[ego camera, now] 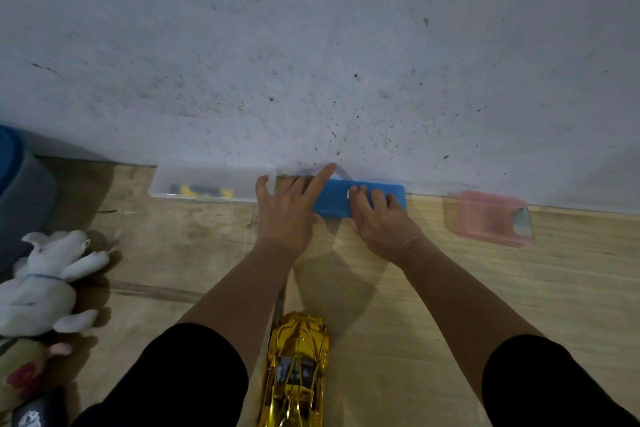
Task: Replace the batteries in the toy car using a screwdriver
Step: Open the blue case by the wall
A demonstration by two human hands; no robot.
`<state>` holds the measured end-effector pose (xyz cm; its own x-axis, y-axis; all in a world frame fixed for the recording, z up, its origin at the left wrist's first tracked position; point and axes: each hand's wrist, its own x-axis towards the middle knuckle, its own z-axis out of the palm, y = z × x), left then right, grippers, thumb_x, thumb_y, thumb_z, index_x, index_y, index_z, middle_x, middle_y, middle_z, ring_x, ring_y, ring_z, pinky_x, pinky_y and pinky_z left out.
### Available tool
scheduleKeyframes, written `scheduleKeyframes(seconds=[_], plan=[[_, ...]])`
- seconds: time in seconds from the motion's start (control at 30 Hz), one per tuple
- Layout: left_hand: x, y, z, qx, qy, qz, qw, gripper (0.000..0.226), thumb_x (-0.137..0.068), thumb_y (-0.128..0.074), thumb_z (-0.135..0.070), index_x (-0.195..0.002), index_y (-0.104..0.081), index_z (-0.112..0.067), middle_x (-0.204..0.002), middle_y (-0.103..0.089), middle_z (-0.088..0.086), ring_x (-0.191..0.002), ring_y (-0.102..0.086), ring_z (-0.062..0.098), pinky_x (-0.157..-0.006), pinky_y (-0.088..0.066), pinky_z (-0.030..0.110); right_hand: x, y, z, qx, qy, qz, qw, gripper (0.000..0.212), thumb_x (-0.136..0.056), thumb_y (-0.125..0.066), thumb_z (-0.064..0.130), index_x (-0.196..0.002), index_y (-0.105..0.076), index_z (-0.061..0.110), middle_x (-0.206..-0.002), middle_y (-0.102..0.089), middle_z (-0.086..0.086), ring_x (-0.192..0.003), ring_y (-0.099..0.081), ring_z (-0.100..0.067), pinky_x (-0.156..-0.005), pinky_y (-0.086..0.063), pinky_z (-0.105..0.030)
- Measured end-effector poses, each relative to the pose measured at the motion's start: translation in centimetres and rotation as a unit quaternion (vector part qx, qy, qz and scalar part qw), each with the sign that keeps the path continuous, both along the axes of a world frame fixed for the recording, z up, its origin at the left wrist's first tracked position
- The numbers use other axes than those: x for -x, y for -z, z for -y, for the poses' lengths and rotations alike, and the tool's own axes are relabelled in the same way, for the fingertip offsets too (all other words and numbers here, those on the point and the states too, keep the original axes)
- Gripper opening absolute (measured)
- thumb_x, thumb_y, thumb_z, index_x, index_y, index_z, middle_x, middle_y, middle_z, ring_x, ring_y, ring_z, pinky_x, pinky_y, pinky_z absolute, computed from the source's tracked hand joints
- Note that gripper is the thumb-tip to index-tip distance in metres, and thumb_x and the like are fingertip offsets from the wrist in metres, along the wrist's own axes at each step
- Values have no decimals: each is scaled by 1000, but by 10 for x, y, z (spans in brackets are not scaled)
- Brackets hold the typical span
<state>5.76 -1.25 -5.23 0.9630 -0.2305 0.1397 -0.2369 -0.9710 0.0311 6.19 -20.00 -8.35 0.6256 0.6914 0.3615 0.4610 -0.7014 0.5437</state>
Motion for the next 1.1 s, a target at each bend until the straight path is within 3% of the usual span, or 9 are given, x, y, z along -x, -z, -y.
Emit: scheduleKeyframes(seconds=[0.13, 0.27, 0.33, 0.43, 0.6, 0.7, 0.8, 0.87, 1.1], plan=[[-1, 0, 0, 7, 3, -12, 1000, 87, -86, -62, -38, -148, 0, -38, -134, -50, -6, -128, -43, 16, -109, -17, 52, -1, -1, 2, 6, -15, 17, 1000, 44, -86, -62, 28, -112, -62, -8, -98, -67, -20, -71, -64, -29, -57, -56, -36], [-2, 6, -2, 7, 4, 57, 998, 100, -67, -81, -37, -145, -20, -35, -118, -62, -4, -112, -58, 18, -99, -33, 55, -6, -7, 2, -45, -10, 7, 999, 42, -92, -40, 29, -106, -63, -3, -89, -66, -14, -70, -62, -26, -49, -52, -32], [-1, 8, -1, -1, 6, 59, 998, 105, -64, -82, -38, -143, -13, -35, -124, -58, -1, -115, -55, 19, -99, -34, 54, -9, -17, 5, -58, -13, -10, 998, 41, -92, -36, 31, -105, -60, 1, -87, -64, -11, -70, -60, -25, -46, -49, -30], [3, 2, 1, -11, -6, 79, 997, 112, -60, -84, -40, -144, -9, -39, -139, -40, 5, -125, -40, 25, -101, -32, 53, -13, -32, 11, -103, -31, -44, 993, 28, -84, -60, 24, -105, -54, 8, -91, -62, -10, -65, -57, -23, -41, -44, -27], [5, 3, -2, -39, 39, 121, 991, 115, -51, -88, -41, -144, -21, -37, -141, -27, 5, -127, -30, 27, -98, -35, 55, -25, -52, 6, -181, 34, 13, 983, 18, -76, -74, 20, -88, -62, 14, -80, -60, -7, -75, -53, -23, -62, -41, -32], [4, 0, -4, -59, 44, 104, 992, 115, -54, -86, -43, -145, -18, -33, -142, -23, 4, -128, -27, 26, -97, -37, 54, -25, -55, 0, -218, 57, 10, 974, 17, -72, -76, 15, -83, -63, 14, -78, -57, -7, -73, -50, -22, -62, -38, -31], [1, -4, -5, -76, 46, 85, 992, 115, -56, -84, -44, -145, -13, -30, -144, -19, 4, -129, -23, 26, -97, -37, 52, -8, -51, -1, -285, 78, -35, 955, 11, -85, -61, 16, -93, -56, 10, -79, -55, -9, -66, -53, -23, -57, -45, -31], [0, -5, -5, -82, 49, 83, 992, 116, -56, -85, -43, -145, -12, -30, -143, -18, 5, -128, -24, 27, -95, -38, 49, 8, -40, 3, -270, 43, -88, 958, 17, -92, -47, 22, -93, -55, 8, -81, -56, -11, -68, -53, -24, -57, -47, -35], [-3, -5, -7, -92, 54, 102, 989, 116, -50, -86, -49, -144, -20, -30, -139, -25, 5, -124, -30, 26, -88, -41, 47, 19, -14, 8, -194, 109, -185, 957, 50, -93, -35, 42, -110, -57, 2, -100, -61, -19, -90, -60, -32, -79, -52, -41]])
